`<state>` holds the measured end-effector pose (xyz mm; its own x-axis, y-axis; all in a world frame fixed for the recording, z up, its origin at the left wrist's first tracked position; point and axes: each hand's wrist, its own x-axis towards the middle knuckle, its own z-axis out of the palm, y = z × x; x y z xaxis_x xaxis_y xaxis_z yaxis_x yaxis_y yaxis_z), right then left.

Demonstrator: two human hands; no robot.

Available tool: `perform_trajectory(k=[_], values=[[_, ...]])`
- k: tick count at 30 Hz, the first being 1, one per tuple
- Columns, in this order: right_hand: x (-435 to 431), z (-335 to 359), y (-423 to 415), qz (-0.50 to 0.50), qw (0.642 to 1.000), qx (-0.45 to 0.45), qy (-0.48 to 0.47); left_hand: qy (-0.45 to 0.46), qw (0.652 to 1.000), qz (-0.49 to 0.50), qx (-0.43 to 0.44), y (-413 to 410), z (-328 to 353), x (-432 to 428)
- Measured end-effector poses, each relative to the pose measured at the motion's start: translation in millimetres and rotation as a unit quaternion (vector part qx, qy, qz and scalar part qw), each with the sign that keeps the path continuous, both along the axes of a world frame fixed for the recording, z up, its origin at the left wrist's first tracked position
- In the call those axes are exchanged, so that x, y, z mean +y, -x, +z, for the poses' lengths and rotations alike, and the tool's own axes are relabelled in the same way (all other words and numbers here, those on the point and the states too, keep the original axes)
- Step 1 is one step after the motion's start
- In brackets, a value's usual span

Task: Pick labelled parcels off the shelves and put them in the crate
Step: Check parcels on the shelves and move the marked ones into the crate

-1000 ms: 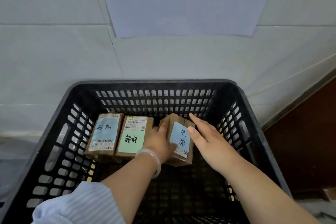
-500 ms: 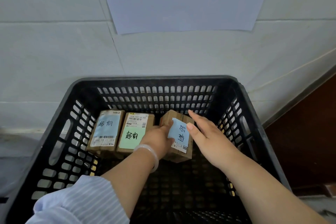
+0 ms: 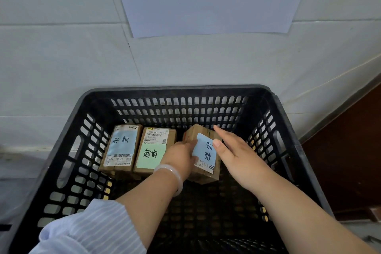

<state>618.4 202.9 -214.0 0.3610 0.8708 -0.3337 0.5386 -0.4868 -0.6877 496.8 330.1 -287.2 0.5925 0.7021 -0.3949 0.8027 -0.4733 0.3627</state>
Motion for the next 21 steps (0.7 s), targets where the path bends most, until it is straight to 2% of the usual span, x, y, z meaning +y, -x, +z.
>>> perform_trajectory(k=[13,17,21], values=[[0.0,1.9,1.7,0.005,1.0,0.001,-0.004,0.0,0.998,0.02,-0.058,-0.2,-3.9,-0.1],[0.0,1.4,1.4,0.003,1.0,0.004,-0.004,0.067,0.998,0.002,-0.002,3.0,-3.1,-1.6],[-0.4,1.6,1.6,0.0,1.0,0.006,-0.006,0.061,0.995,-0.042,0.069,1.1,-2.2,-2.8]])
